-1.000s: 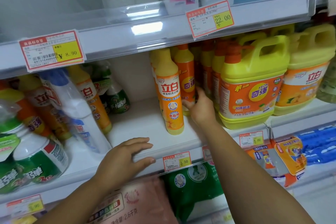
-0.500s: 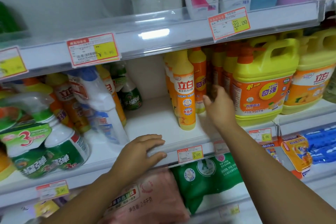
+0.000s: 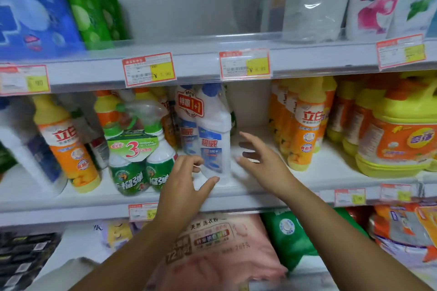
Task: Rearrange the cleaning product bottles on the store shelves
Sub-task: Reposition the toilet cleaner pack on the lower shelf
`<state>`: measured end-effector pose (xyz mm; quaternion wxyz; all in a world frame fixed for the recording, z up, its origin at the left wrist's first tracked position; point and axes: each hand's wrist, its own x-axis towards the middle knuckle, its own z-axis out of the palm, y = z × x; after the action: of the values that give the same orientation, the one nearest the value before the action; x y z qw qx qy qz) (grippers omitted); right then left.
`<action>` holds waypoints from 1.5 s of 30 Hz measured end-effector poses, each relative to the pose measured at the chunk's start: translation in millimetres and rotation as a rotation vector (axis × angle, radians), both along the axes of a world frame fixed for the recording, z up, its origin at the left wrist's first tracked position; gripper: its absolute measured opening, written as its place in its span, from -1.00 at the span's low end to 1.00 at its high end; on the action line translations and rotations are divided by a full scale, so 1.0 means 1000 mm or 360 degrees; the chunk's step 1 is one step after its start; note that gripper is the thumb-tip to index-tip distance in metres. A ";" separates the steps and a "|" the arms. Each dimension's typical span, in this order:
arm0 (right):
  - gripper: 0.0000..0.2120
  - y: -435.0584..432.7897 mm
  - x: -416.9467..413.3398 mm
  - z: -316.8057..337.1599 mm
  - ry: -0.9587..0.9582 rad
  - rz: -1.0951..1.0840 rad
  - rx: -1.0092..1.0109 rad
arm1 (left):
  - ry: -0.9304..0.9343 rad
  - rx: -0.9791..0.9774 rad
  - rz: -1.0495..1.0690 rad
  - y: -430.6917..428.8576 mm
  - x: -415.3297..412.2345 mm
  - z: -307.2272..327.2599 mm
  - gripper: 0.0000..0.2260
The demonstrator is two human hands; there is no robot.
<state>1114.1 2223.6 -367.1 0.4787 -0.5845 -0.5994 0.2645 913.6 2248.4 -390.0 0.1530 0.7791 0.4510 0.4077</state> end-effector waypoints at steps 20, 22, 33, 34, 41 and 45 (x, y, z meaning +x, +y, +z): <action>-0.36 0.052 -0.064 -0.025 0.0049 0.0181 0.0013 | 0.0174 0.0282 0.0149 0.013 -0.052 0.006 -0.56; -0.38 0.054 -0.061 -0.021 0.0068 0.0269 -0.0047 | 0.0180 0.0281 0.0140 0.014 -0.054 0.005 -0.56; -0.50 0.113 -0.045 -0.015 0.0137 -0.0134 0.0052 | 0.0239 0.0323 0.0127 0.020 -0.057 0.008 -0.60; -0.43 0.118 -0.049 -0.019 0.0114 -0.0109 0.0059 | 0.0240 0.0326 0.0122 0.020 -0.058 0.008 -0.60; -0.42 0.136 -0.050 -0.032 -0.0059 -0.0195 -0.0013 | 0.0255 0.0375 0.0131 0.023 -0.060 0.003 -0.59; -0.44 0.126 -0.022 -0.031 -0.0059 -0.0320 -0.0041 | 0.0331 0.0399 0.0175 0.026 -0.060 -0.003 -0.58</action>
<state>1091.8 2350.0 -397.8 0.4842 -0.6526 -0.5430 0.2118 853.3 2274.4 -392.8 -0.0153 0.8042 0.4519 0.3858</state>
